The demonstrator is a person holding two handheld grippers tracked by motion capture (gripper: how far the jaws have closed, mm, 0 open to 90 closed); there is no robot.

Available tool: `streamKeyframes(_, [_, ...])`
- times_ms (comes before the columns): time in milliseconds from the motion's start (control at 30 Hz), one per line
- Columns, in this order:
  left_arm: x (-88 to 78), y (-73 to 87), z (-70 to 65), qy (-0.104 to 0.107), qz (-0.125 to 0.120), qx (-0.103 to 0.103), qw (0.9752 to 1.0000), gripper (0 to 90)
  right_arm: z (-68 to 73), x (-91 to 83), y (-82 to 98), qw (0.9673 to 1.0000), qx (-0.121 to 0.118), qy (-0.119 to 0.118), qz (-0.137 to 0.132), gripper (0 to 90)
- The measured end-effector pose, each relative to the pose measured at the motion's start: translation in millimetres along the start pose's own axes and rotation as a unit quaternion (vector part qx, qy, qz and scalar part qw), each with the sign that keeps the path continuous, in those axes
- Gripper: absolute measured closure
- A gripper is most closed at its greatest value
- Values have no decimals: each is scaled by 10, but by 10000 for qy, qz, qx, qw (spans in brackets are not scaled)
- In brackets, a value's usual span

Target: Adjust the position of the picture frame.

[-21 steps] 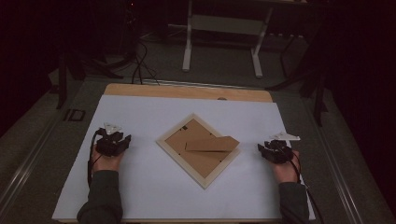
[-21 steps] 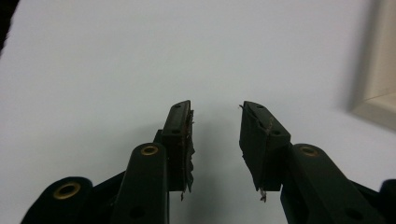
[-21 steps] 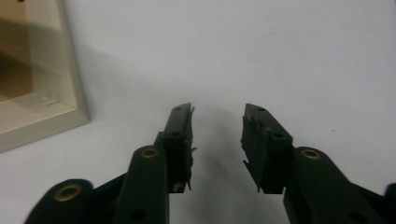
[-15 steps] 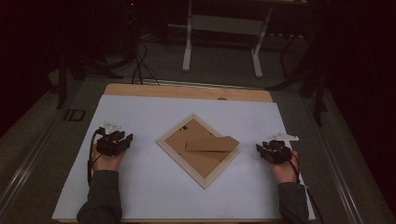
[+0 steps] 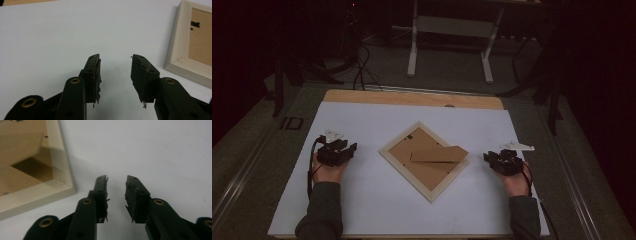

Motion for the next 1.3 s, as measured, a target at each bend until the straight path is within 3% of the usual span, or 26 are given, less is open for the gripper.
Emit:
streamKeyframes(233, [21,-16,-56,22,32,169,9998,608,82,15,18,9998,-141,-83,96,789])
streamKeyframes(367, [34,-20,-62,59,31,142,9999,613,113,26,28,9997,-164,-101,128,825])
streamKeyframes(600, [97,-24,-155,280,107,202,9993,660,193,67,56,9993,-232,-199,192,893])
streamKeyframes(1067, [282,-25,-366,582,243,484,9968,693,348,155,116,9983,-259,-396,353,899])
streamKeyframes(1300, [324,-3,-470,788,341,592,9945,796,375,198,121,9983,-267,-376,367,900])
Point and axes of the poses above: each handheld gripper's, and its own axes: x roughly forward along the jaws, y roughly out of its underside, z roughly to its left, the point moved 8 cm from there along x, roughly forward along the jaws
